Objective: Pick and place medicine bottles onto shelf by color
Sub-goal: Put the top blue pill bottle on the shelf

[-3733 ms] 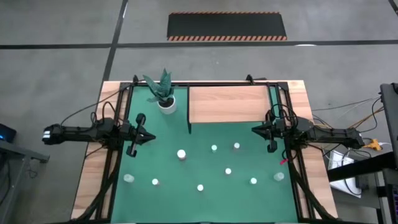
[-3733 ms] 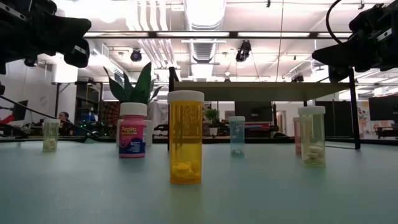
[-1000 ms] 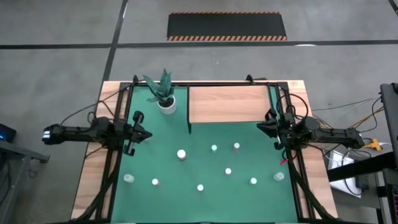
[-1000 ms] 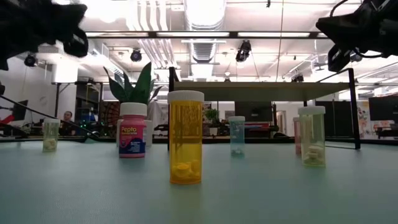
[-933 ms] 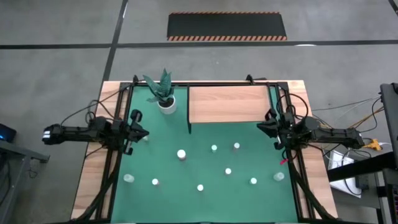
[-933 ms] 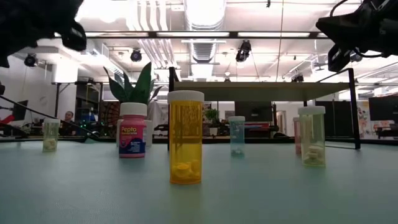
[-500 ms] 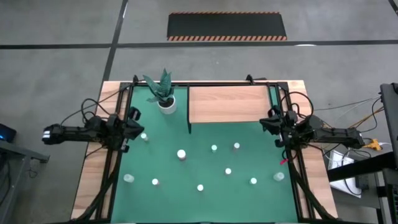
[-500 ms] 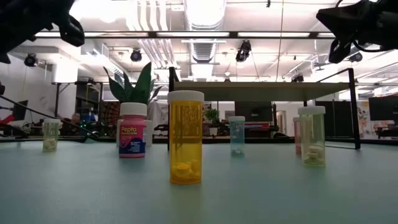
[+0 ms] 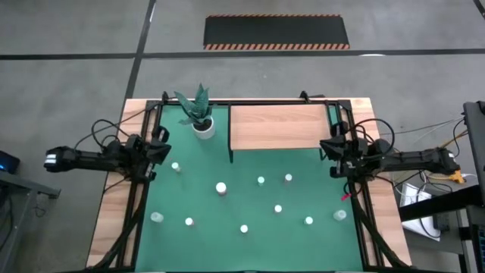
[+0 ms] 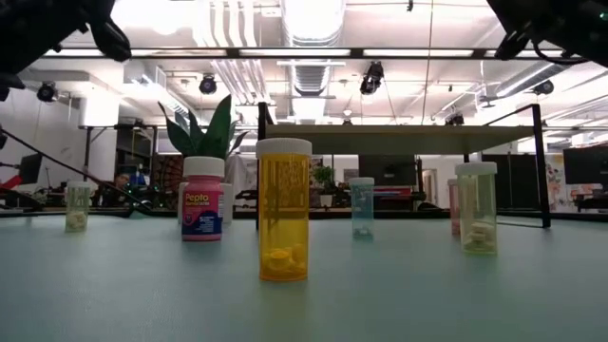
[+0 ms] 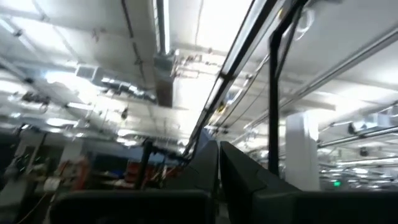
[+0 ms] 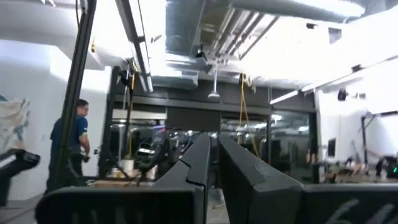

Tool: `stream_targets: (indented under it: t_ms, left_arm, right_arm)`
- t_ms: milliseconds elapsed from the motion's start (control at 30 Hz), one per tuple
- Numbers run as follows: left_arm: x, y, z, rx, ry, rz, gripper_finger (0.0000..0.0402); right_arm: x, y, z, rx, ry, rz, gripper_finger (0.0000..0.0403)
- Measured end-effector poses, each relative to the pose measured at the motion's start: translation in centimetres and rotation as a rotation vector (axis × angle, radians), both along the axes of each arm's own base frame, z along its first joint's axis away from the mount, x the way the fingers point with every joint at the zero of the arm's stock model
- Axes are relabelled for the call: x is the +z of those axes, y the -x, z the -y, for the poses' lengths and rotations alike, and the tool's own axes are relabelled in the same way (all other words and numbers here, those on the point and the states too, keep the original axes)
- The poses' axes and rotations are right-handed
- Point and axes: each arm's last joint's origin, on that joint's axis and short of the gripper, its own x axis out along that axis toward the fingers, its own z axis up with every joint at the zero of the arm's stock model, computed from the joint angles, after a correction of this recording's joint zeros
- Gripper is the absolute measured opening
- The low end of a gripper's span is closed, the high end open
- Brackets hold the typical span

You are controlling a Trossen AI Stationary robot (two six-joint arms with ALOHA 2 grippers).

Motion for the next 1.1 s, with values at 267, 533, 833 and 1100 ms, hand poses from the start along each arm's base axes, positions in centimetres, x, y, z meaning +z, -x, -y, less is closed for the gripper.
stream_targets:
  t_ms: [267, 533, 833, 1100]
  left_arm:
    - [0.0, -0.6, 0.0, -0.001, -0.011, -0.002, 0.0000]
    - [-0.2, -0.8, 0.0, -0.001, -0.008, -0.024, 0.0000]
    - [-0.1, -0.8, 0.0, 0.023, -0.014, -0.019, 0.0000]
    - [-0.1, -0.8, -0.1, 0.044, -0.023, -0.015, 0.0000]
  right_arm:
    - [2.2, -4.0, 0.1, 0.017, 0.042, -0.202, 0.0022]
    - [5.8, -7.3, -0.6, 0.165, 0.116, -0.415, 0.0022]
    - [6.7, -10.6, -3.9, 0.350, 0.132, -0.641, 0.0022]
    - [6.7, -12.1, -7.1, 0.253, 0.048, -1.040, 0.0022]
